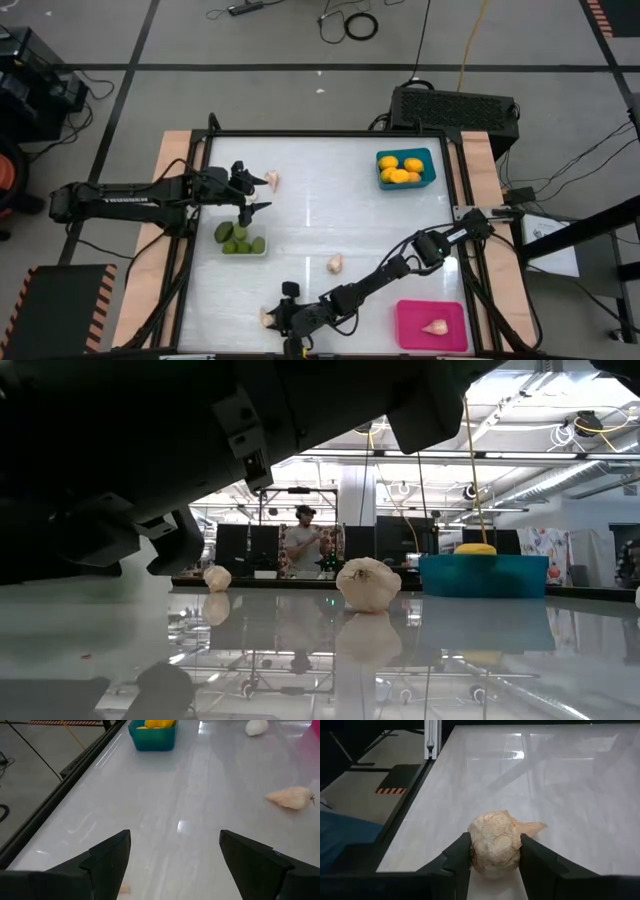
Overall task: Sort produce into baskets
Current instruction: Put the white garlic into the pink bin
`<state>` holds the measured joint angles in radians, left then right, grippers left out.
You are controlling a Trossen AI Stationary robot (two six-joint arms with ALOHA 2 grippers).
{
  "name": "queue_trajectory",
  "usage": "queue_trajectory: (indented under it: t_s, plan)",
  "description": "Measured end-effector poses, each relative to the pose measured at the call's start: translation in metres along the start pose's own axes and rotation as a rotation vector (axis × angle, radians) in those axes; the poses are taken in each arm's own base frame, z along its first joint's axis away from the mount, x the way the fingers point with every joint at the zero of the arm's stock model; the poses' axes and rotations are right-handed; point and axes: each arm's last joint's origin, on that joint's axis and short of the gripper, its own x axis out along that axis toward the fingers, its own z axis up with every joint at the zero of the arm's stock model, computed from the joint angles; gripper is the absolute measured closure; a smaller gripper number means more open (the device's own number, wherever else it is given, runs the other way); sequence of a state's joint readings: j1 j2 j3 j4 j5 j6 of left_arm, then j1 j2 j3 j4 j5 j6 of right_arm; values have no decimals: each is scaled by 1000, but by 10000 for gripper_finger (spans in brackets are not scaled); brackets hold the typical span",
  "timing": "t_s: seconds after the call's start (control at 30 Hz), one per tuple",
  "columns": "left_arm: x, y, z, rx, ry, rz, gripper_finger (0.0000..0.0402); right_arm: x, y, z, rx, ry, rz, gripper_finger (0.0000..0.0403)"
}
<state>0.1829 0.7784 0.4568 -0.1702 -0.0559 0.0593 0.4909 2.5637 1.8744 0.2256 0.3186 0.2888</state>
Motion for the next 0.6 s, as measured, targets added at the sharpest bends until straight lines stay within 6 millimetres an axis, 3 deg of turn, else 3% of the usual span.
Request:
queue_trajectory:
  t_s: [0.3,0.6]
  plan:
    - [0,0,0,0,2,0,89,0,-2,1,26,-13,-43,270]
    - [0,0,0,0,-3,0,89,-15,-4,22,48,18,-98,271]
